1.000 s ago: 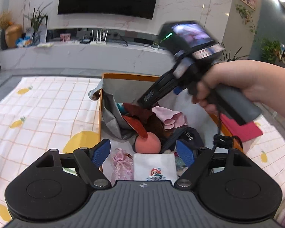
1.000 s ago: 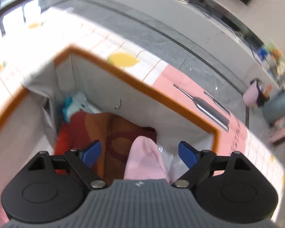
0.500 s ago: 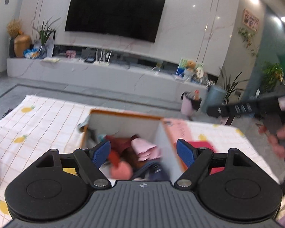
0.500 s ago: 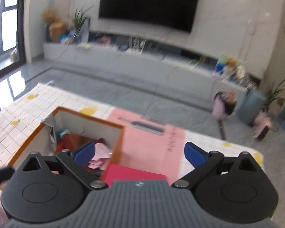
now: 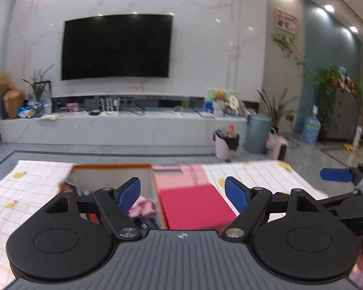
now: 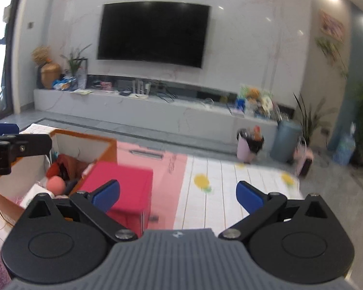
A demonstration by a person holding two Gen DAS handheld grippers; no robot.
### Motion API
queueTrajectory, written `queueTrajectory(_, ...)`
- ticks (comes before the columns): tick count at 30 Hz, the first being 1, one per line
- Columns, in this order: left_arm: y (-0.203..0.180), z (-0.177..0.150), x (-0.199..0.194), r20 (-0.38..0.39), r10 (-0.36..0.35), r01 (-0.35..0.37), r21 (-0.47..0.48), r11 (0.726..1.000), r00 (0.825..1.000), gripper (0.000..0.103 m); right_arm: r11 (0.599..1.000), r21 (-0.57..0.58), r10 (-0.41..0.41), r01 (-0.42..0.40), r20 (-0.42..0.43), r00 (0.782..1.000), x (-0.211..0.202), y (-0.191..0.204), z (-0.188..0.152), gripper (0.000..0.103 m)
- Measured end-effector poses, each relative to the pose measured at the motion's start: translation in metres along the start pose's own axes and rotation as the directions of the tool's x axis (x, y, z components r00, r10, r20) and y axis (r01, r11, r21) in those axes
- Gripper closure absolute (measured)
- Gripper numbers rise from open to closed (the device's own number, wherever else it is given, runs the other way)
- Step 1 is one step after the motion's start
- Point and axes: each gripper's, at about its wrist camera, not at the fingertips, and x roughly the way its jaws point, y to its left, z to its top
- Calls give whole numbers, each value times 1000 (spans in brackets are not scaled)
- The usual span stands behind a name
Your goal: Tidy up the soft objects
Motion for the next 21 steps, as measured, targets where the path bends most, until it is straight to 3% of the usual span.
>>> queueTrajectory(4, -18, -24, 10, -27, -26, 27, 41, 999, 999, 10, 996, 86, 20, -17, -38, 999, 5, -6, -29, 3)
queueTrajectory(15, -30, -59, 21, -41, -71, 74, 69, 995, 997, 10, 993, 106, 56, -49, -58, 997, 5, -2, -56, 3)
queueTrajectory(21, -36, -69, 23, -57, -69, 72, 64, 995, 996, 10, 997, 60, 58, -54, -74, 996, 4, 5, -61, 3)
